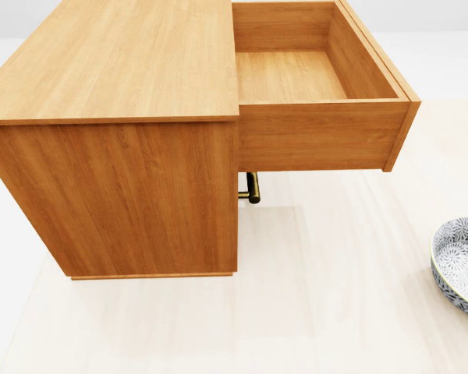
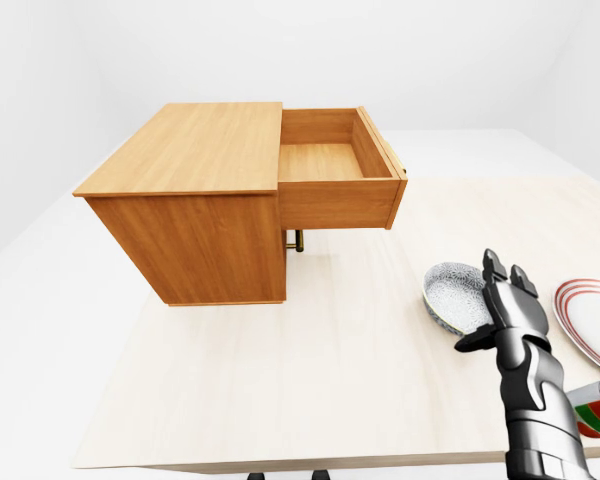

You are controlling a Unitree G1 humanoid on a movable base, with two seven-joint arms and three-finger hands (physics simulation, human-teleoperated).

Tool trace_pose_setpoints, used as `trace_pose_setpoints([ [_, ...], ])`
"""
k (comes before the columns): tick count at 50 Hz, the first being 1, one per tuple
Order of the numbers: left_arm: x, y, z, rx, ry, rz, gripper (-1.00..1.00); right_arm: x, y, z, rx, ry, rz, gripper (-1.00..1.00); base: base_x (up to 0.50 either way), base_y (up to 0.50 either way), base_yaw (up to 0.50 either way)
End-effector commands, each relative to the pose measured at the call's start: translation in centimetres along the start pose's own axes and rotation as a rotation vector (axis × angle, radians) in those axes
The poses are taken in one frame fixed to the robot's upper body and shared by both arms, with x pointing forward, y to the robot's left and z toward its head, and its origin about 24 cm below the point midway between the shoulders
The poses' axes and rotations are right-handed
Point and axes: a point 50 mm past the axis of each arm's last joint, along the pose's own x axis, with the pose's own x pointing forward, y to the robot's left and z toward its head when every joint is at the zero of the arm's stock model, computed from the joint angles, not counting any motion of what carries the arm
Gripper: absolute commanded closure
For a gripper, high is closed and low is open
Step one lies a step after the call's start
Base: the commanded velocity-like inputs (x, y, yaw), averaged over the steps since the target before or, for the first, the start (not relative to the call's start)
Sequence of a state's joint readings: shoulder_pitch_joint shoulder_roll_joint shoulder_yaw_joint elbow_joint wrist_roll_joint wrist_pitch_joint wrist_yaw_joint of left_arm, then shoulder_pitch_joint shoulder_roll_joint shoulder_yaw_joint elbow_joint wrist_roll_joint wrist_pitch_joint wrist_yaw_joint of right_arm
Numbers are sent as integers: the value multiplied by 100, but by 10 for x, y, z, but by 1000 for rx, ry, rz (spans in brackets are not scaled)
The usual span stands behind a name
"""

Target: Put the bowl on top of the cabinet.

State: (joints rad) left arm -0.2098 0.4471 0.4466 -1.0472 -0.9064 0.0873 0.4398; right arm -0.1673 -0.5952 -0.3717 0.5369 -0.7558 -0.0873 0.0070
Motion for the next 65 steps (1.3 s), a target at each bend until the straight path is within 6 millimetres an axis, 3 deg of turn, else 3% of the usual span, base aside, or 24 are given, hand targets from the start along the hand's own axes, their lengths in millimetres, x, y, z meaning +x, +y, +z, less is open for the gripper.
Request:
trace_pose_setpoints([
  [1, 0, 1, 0, -11, 8, 12, -100, -8, 10, 0, 0, -7, 13, -100, 0, 0, 0],
  [10, 0, 1, 1, -6, 4, 8, -100, -20, 46, -9, -15, 43, 57, -100, 0, 0, 0],
  [30, -1, 0, -1, 15, -7, -11, -100, -17, 63, -26, -43, 127, 75, -100, 0, 0, 0],
  [43, 0, 0, 0, -7, 7, 3, -100, -18, 73, -26, -94, 125, 84, -100, 0, 0, 0],
  [44, -1, 0, -1, 3, 6, 0, -100, -18, 73, -26, -90, 122, 82, 0, 0, 0, 0],
  [45, 0, 0, 0, 0, 3, 0, -100, -19, 72, -26, -93, 119, 70, 78, 0, 0, 0],
  [46, -1, 0, -1, 0, 4, 0, -100, -19, 70, -25, -97, 114, 57, 100, 0, 0, 0],
  [65, -1, 0, -1, 0, 9, 2, -100, -22, 77, -39, -16, 204, 103, 98, 0, 0, 0],
])
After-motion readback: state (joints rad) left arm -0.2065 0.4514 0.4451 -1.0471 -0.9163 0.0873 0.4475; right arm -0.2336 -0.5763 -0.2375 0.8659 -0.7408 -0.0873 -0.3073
